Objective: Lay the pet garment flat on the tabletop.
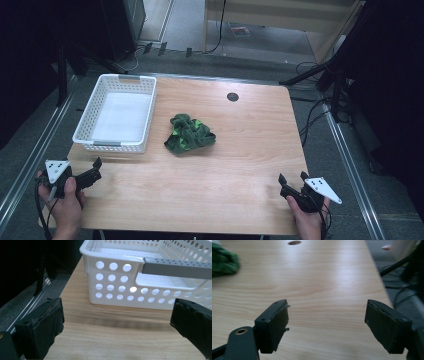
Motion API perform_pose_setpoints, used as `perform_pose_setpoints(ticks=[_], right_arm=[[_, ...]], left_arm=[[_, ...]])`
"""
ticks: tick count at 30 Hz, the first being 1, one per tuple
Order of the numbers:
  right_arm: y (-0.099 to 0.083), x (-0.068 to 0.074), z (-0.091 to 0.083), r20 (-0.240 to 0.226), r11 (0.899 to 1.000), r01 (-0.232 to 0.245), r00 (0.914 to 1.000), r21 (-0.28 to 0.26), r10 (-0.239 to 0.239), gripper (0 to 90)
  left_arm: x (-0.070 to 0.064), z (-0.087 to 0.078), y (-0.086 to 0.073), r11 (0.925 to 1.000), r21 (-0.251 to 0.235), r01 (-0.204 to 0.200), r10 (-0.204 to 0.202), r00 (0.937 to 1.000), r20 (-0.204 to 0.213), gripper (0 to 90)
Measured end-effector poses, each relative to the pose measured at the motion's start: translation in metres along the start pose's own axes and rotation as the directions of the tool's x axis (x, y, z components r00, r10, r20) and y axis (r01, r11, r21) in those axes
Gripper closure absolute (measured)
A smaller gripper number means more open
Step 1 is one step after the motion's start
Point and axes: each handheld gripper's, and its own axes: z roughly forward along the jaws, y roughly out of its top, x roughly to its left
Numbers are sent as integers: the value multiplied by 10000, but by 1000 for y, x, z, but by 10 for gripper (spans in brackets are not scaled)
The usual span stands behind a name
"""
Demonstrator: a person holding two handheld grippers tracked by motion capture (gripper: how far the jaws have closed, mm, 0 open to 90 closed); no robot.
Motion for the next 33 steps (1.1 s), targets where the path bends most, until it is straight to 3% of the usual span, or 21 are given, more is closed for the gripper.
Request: perform_pose_setpoints(ticks=[2,5,6,7,8,10,12,14,15,18,19,20,22,24,25,26,27,30,31,32,33], right_arm=[[4,5,1,-700,9996,-280,9971,45,283,221],[15,21,4,-902,9999,94,9959,65,-88,234],[21,30,6,-1037,9997,229,9944,43,-223,234],[21,30,6,-1037,9997,229,9944,43,-223,234],[32,46,11,-1182,9991,430,9921,47,-421,237],[42,60,16,-1407,9989,479,9889,7,-473,239],[53,79,24,-1681,9981,594,9839,-140,-610,245],[56,85,27,-1776,9979,620,9820,-160,-638,247],[64,105,36,-1924,9969,774,9782,-108,-781,259],[71,129,49,-2134,9939,1107,9710,7,-1080,258],[71,129,49,-2134,9939,1107,9710,7,-1080,258],[77,148,60,-2452,9910,1325,9615,200,-1236,246],[81,162,69,-2677,9885,1454,9548,404,-1295,223],[85,179,80,-2792,9839,1676,9494,619,-1441,154],[85,179,80,-2792,9839,1676,9494,619,-1441,154],[87,187,85,-2914,9798,1834,9443,800,-1530,111],[92,204,99,-3241,9732,1918,9353,1273,-1419,51],[101,221,115,-3224,9737,1630,9408,1592,-1047,9],[101,221,115,-3224,9737,1630,9408,1592,-1047,9],[108,232,133,-3082,9720,1320,9489,1945,-672,0],[110,235,139,-3060,9693,1258,9503,2113,-567,0]], left_arm=[[-1,2,0,10000,19,40,-39,9999,-118,0],[-1,3,0,9997,-82,233,-237,9982,-556,0],[0,3,1,9994,-130,307,-314,9977,-603,0],[0,3,1,9994,-130,307,-314,9977,-603,0],[1,2,1,9983,-388,425,-448,9972,-594,0],[0,2,1,9985,-382,387,-413,9967,-701,0],[-4,4,1,9992,-380,122,-167,9925,-1208,0],[-4,4,1,9991,-406,135,-187,9913,-1302,0],[-6,4,0,9991,-418,-1,-59,9895,-1447,0],[-7,5,1,9993,-281,-251,215,9923,-1220,0],[-7,5,1,9993,-281,-251,215,9923,-1220,0],[-7,5,1,9991,-283,-318,284,9930,-1148,0],[-7,5,1,9991,-255,-338,310,9944,-1013,0],[-6,5,1,9995,-218,-246,226,9959,-875,0],[-6,5,1,9995,-218,-246,226,9959,-875,0],[-5,5,1,9996,-218,-166,149,9973,-720,0],[-4,5,1,9997,-192,-141,129,9978,-650,0],[-4,6,2,9999,-157,-55,46,9985,-547,0],[-4,6,2,9999,-157,-55,46,9985,-547,0],[-4,6,2,9999,-127,-72,66,9986,-521,0],[-3,6,2,9999,-130,-79,73,9987,-504,0]])
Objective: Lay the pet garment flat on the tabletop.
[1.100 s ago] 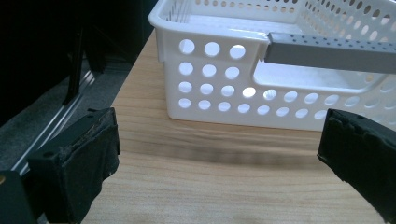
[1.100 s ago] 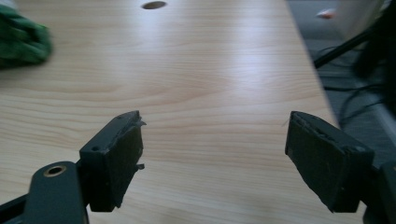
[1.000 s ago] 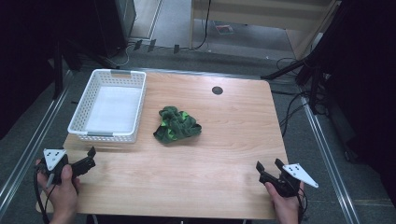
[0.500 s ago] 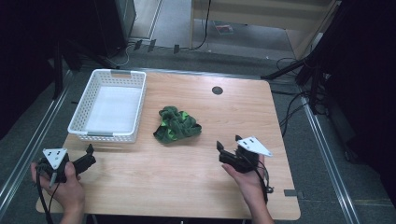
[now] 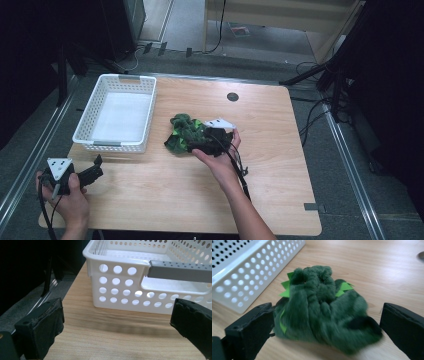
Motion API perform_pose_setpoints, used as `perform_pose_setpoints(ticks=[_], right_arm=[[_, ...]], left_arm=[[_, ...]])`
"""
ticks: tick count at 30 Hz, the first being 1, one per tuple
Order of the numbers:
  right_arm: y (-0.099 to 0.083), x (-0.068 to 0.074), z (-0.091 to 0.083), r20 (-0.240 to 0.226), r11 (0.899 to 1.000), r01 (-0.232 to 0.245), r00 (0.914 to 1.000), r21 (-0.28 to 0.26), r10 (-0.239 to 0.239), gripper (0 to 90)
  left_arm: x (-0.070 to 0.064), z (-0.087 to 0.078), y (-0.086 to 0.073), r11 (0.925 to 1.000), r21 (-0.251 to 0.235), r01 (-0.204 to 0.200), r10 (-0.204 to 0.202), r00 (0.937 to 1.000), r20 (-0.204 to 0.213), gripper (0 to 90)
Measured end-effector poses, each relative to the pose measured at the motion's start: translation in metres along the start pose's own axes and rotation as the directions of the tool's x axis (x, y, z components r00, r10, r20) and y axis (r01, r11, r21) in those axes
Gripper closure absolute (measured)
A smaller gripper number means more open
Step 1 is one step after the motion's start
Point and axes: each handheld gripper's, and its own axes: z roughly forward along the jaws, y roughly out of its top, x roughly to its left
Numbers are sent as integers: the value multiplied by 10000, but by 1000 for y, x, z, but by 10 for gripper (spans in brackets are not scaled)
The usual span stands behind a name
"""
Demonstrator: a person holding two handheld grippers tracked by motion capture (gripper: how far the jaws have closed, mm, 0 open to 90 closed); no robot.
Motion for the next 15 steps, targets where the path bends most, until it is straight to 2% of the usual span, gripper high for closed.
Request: perform_pose_setpoints(ticks=[1,2,3,5,7,9,10,11,12,13,14,15], right_arm=[[0,0,0,0,10000,0,10000,0,0,0],[4,1,8,-5,9997,-117,9999,220,117,0],[9,2,23,216,9979,-257,9995,592,244,0],[10,2,34,357,9956,-418,9986,836,390,0],[7,1,49,306,9878,-747,9970,1368,712,0],[4,-1,56,293,9815,-804,9966,1740,764,30],[4,-1,56,293,9815,-804,9966,1740,764,30],[2,-2,59,316,9766,-897,9959,1953,852,67],[-1,-3,60,326,9700,-1012,9948,2209,963,151],[-1,-3,60,326,9700,-1012,9948,2209,963,151],[-4,-4,59,528,9641,-1130,9933,2402,1033,239],[-6,-5,59,631,9630,-1162,9926,2431,1038,276]], left_arm=[[0,0,0,10000,0,0,0,10000,0,0],[0,0,0,10000,-3,10,-10,10000,26,0],[0,0,0,10000,18,47,-47,10000,49,0],[1,0,0,9999,45,93,-94,9999,102,0],[2,1,0,9999,27,140,-140,9998,114,0],[2,0,1,9998,-2,208,-208,9997,130,0],[2,0,1,9998,-2,208,-208,9997,130,0],[3,-1,1,9997,-99,217,-215,9996,198,0],[3,-2,2,9995,-182,248,-244,9995,211,0],[3,-2,2,9995,-182,248,-244,9995,211,0],[4,-3,2,9993,-230,307,-302,9993,224,0],[5,-3,3,9989,-269,375,-368,9990,238,0]])
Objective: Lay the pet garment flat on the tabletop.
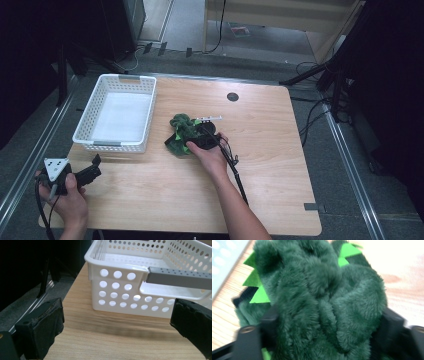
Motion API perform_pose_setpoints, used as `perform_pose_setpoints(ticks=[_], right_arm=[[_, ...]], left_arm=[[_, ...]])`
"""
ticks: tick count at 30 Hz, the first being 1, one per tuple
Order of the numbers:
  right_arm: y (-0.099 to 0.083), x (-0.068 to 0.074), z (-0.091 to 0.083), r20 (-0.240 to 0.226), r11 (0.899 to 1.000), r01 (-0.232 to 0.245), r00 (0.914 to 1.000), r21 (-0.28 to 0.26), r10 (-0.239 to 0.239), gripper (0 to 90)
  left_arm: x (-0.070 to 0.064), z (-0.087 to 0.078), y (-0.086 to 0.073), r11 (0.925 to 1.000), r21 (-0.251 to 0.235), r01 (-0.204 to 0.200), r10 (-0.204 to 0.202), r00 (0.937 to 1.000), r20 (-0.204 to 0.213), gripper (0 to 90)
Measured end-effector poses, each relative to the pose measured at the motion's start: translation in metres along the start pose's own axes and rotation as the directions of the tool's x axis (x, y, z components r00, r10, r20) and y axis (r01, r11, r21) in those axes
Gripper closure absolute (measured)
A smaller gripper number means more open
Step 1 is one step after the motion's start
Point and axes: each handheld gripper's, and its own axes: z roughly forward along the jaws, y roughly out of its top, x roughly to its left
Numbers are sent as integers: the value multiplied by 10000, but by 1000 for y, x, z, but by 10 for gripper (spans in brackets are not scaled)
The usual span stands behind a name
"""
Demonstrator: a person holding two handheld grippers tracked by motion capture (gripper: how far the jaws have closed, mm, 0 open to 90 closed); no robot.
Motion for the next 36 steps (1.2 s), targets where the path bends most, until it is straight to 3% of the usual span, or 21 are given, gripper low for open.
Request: perform_pose_setpoints(ticks=[6,10,11,14,17,18,19,21,22,23,24,25,26,27,28,29,30,31,32,33,36], right_arm=[[-7,-4,-7,-315,9958,676,9971,-610,-696,622],[-9,-11,-22,-1383,9803,918,9835,-1748,-1168,663],[-10,-11,-29,-1419,9688,1163,9785,-2189,-1495,664],[-17,-11,-66,-1582,9008,1964,9484,-3874,-2749,664],[-25,-12,-99,-1674,8343,2343,9186,-4990,-3580,663],[-29,-12,-109,-1634,8124,2437,9106,-5298,-3797,662],[-35,-14,-119,-1705,7847,2497,8966,-5673,-4087,660],[-49,-18,-130,-2059,7646,2480,8725,-5949,-4432,655],[-56,-20,-132,-2102,7640,2591,8648,-5909,-4559,651],[-56,-20,-132,-2102,7640,2591,8648,-5909,-4559,651],[-79,-25,-131,-2304,7794,2850,8490,-5580,-4755,641],[-86,-27,-129,-2327,7811,3079,8387,-5433,-4924,636],[-100,-31,-126,-2419,7886,3471,8211,-5075,-5171,623],[-100,-31,-126,-2419,7886,3471,8211,-5075,-5171,623],[-108,-34,-123,-2502,7913,3698,8090,-4868,-5320,605],[-120,-41,-119,-2904,7994,3969,7817,-4511,-5520,568],[-132,-50,-117,-4126,8240,4376,7175,-3600,-5613,422],[-135,-52,-117,-4299,8137,4810,6912,-3262,-5809,366],[-137,-54,-119,-4255,7904,5370,6669,-2948,-6117,322],[-138,-58,-123,-4336,7843,5577,6566,-2717,-6171,280],[-134,-71,-136,-4829,8069,5191,6499,-2818,-5868,257]], left_arm=[[-7,-7,6,9994,-331,51,-36,9990,437,0],[-18,-11,10,9993,-371,-17,46,9970,766,0],[-24,-14,13,9991,-417,-61,99,9958,908,0],[-54,-25,28,9948,-833,-590,730,9816,1764,0],[-83,-32,42,9863,-1258,-1066,1368,9551,2629,0],[-83,-32,42,9863,-1258,-1066,1368,9551,2629,0],[-103,-33,52,9808,-1449,-1302,1727,9254,3373,0],[-117,-32,58,9797,-1472,-1359,1843,8993,3965,0],[-125,-30,61,9806,-1468,-1296,1808,8874,4241,0],[-125,-30,61,9806,-1468,-1296,1808,8874,4241,0],[-137,-26,62,9802,-1445,-1351,1873,8692,4577,0],[-137,-26,62,9802,-1445,-1351,1873,8692,4577,0],[-147,-24,59,9795,-1401,-1445,1954,8499,4893,0],[-147,-24,59,9795,-1401,-1445,1954,8499,4893,0],[-152,-22,55,9782,-1367,-1563,2046,8381,5058,0],[-157,-20,52,9763,-1334,-1702,2150,8283,5174,0],[-163,-17,47,9716,-1264,-1999,2365,8097,5371,0],[-167,-16,44,9716,-1186,-2046,2357,7987,5537,0],[-167,-16,44,9716,-1186,-2046,2357,7987,5537,0],[-175,-15,38,9722,-1044,-2095,2302,7744,5893,0],[-183,-13,30,9755,-740,-2069,2051,7361,6451,0]])
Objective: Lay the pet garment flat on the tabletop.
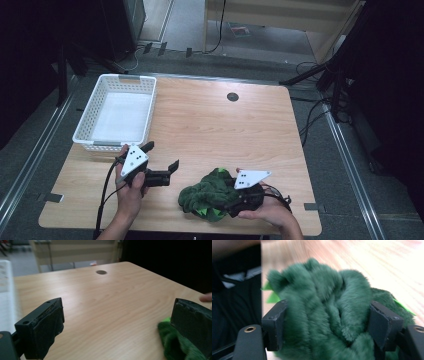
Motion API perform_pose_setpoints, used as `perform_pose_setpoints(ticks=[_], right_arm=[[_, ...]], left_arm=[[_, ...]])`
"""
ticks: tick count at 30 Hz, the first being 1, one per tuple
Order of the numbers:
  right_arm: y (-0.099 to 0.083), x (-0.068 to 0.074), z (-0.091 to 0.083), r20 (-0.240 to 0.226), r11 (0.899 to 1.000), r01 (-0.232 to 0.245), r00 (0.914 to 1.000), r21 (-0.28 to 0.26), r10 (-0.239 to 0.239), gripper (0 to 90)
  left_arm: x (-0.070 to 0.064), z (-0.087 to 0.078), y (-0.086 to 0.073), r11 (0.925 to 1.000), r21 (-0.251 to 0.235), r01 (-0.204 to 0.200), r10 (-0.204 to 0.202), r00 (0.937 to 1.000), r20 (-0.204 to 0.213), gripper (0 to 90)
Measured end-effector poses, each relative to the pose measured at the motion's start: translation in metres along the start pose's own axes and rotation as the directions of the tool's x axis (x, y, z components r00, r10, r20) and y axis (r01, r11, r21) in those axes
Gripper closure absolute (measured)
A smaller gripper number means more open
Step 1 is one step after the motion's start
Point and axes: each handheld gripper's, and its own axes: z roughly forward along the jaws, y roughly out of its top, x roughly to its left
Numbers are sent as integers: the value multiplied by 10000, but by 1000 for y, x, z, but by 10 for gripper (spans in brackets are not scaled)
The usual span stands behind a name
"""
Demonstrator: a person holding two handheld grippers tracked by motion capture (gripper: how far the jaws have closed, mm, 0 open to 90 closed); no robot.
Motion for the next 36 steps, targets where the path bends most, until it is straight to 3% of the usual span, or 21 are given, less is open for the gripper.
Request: perform_pose_setpoints(ticks=[3,7,11,12,13,14,15,17,18,19,23,24,25,26,30,31,32,33,34,35,36], right_arm=[[2,-2,-13,-282,9996,-57,9996,-263,49,245],[8,-6,-41,429,9886,-388,9980,-1451,455,263],[13,-13,-43,1366,9725,-1017,9818,-2097,1321,330],[18,-22,-33,2299,9563,-1995,9412,-2137,2478,369],[18,-22,-33,2299,9563,-1995,9412,-2137,2478,369],[19,-31,-17,3238,9444,-2833,8890,-1668,3238,407],[18,-34,-9,3653,9404,-3110,8665,-1377,3401,409],[15,-39,2,3711,9197,-3772,8428,-1094,3898,442],[14,-42,5,3466,9057,-4132,8392,-946,4191,451],[13,-44,9,3124,8974,-4362,8451,-662,4338,454],[10,-45,14,2612,8867,-4623,8557,-20,4467,518],[6,-46,18,2295,8722,-4880,8530,324,4688,670],[6,-46,18,2295,8722,-4880,8530,324,4688,670],[3,-47,21,2132,8731,-4846,8598,536,4641,810],[4,-48,17,1913,8833,-4686,8685,157,4573,850],[11,-43,9,2120,9085,-4126,8838,-672,4170,853],[15,-40,5,2173,9219,-3688,8963,-1184,3865,853],[19,-36,0,2307,9310,-3173,9065,-1804,3536,853],[23,-32,-5,2581,9339,-2558,9120,-2498,3189,853],[26,-27,-10,2889,9288,-1858,9147,-3207,2827,852],[29,-23,-15,3173,9125,-1223,9125,-3905,2581,852]], left_arm=[[-2,4,-4,9997,186,162,-167,9994,295,0],[-7,13,-16,9950,950,295,-371,9961,801,0],[-7,15,-21,9882,1454,480,-685,9879,1394,0],[-8,18,-25,9827,1770,538,-885,9769,1945,0],[-8,18,-25,9827,1770,538,-885,9769,1945,0],[-13,22,-30,9721,2314,384,-1016,9581,2677,0],[-15,24,-32,9687,2460,337,-1053,9530,2841,0],[-22,27,-35,9625,2712,75,-945,9462,3094,21],[-22,27,-35,9625,2712,75,-945,9462,3094,83],[-29,28,-36,9629,2697,-51,-679,9630,2607,170],[-34,29,-38,9608,2763,-227,-624,9534,2951,235],[-38,30,-39,9563,2899,-371,-542,9522,3006,359],[-38,30,-39,9563,2899,-371,-542,9522,3006,377],[-39,32,-41,9514,3052,-408,-615,9459,3184,459],[-39,35,-43,9402,3375,-462,-750,9384,3374,713],[-37,35,-41,9439,3277,-397,-888,9257,3677,775],[-37,35,-41,9439,3277,-397,-888,9257,3677,813],[-37,30,-37,9551,2898,-613,-644,9121,4050,851],[-37,30,-37,9551,2898,-613,-644,9121,4050,874],[-37,24,-31,9702,2263,-870,-208,9000,4353,894],[-38,20,-29,9762,1942,-961,25,9012,4335,900]])
